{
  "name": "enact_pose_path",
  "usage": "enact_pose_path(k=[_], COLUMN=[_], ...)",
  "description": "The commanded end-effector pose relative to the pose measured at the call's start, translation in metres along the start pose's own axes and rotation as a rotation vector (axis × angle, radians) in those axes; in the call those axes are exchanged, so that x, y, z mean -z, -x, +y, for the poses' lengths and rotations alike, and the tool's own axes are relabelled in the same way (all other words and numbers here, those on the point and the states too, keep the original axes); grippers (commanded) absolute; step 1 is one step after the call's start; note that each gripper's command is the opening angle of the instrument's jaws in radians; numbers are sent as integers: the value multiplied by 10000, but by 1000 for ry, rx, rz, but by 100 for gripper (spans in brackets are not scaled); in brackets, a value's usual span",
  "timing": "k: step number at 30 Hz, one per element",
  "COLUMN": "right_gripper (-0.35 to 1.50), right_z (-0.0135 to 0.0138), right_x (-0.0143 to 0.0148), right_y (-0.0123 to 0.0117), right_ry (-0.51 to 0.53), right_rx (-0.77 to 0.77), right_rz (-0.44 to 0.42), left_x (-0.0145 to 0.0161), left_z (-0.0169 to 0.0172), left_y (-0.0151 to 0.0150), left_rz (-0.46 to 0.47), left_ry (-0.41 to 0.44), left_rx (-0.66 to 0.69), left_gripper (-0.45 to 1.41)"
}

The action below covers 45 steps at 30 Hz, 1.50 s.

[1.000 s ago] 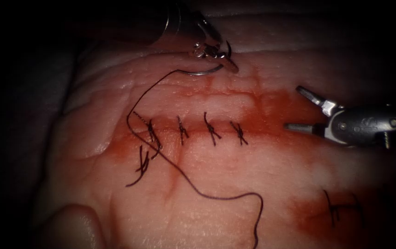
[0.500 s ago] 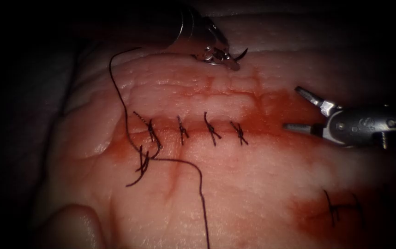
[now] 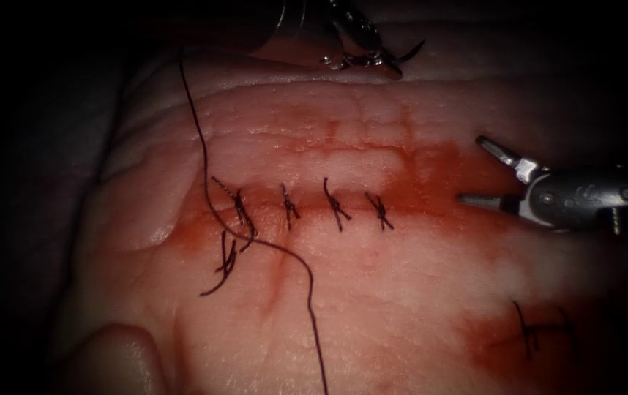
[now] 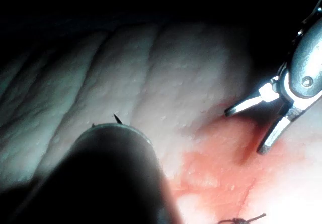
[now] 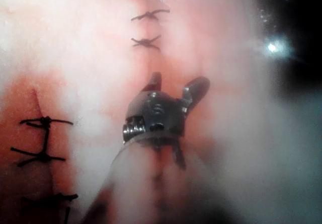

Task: Wound Closure
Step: Pass the needle from the left needle driver to the right needle driver.

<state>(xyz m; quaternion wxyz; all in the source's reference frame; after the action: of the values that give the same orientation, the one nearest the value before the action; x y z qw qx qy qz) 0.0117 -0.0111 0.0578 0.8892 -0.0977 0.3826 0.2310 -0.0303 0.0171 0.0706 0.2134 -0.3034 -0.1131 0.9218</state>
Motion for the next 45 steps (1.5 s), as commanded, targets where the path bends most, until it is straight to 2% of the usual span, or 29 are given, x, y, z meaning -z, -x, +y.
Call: enact_pose_path(k=[1, 8, 11, 15, 17, 22, 25, 29, 33, 39, 42, 45], right_gripper=[52, 56, 71, 106, 113, 111, 91, 76, 59, 56, 71, 77], right_z=[0, 20, 24, 29, 30, 32, 32, 32, 30, 24, 18, 10], right_x=[-3, 5, 7, 7, 7, 7, 10, 12, 12, 8, 5, 3], right_y=[5, 22, 26, 27, 26, 27, 29, 31, 30, 23, 16, 10], right_ry=[5, 25, 28, 27, 24, -3, -23, -112, -217, -370, -432, -502], right_rx=[-11, -72, -83, -90, -91, -137, -212, -378, -557, -779, -855, -905], right_rz=[-8, -43, -49, -51, -50, -32, -22, 21, 112, 241, 284, 313], left_x=[0, 33, 43, 55, 61, 68, 71, 72, 71, 72, 75, 78], left_z=[0, 33, 55, 83, 98, 132, 148, 164, 177, 189, 196, 202], left_y=[-10, -31, -27, -14, -4, 21, 35, 50, 58, 56, 55, 55], left_rz=[30, 203, 244, 289, 318, 395, 428, 464, 529, 604, 645, 703], left_ry=[-7, 9, 38, 42, 55, 107, 125, 134, 169, 207, 233, 275], left_rx=[-45, -280, -361, -492, -550, -681, -763, -863, -970, -1054, -1083, -1112], left_gripper=[-45, -45, -45, -45, -45, -45, -45, -45, -45, -45, -45, -45])
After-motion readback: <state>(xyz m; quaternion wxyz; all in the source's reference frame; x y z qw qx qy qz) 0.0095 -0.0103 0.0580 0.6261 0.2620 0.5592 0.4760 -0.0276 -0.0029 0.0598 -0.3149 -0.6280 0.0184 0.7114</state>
